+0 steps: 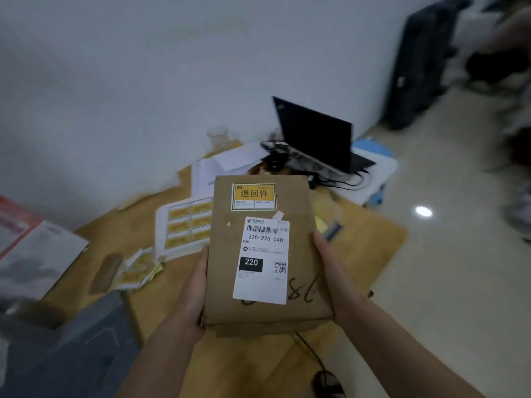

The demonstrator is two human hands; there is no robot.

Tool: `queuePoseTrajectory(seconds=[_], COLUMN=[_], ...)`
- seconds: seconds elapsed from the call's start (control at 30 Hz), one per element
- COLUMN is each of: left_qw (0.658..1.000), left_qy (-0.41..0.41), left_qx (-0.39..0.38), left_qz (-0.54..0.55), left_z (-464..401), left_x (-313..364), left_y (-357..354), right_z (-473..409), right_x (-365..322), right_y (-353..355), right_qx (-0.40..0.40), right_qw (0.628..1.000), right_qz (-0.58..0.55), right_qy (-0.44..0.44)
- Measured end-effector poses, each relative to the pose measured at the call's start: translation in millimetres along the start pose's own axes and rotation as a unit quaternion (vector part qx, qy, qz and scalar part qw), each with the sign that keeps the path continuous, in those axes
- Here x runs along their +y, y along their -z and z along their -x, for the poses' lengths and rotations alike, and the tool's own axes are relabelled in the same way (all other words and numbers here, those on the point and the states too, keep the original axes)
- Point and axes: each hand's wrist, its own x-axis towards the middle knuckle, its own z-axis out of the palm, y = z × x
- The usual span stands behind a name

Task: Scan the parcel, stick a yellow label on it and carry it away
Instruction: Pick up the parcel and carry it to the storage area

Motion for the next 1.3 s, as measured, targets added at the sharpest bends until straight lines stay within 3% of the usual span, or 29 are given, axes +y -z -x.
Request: queuePoseTrajectory(seconds=[0.17,0.4,0.93,1.13,1.3], left_qw=[0.989,0.947,0.862,0.823,0.813], left_qy=[0.045,0.100,0.141,0.106,0.088], left_qx=[-0.122,-0.276,-0.422,-0.483,-0.499], left_qz=[-0.070,-0.128,-0.242,-0.280,-0.286], left_z=[2.6,33.7,115.6,160.2,184.1], left_x=[-20.8,-59.3,-132.2,-154.1,-180.4], left_y=[-56.6,-134.2,-294.3,-359.3,-406.4], right_z=[50.6,135.1,266.9,304.7,328.0], right_x=[18.9,32.3,39.1,30.6,19.2], right_y=[58.3,126.4,255.6,317.4,373.0], right_qx=[0.127,0.229,0.336,0.356,0.361], right_qw=[0.989,0.960,0.891,0.878,0.877], right_qz=[-0.072,-0.141,-0.248,-0.250,-0.240], right_qy=[0.030,0.078,0.181,0.199,0.205])
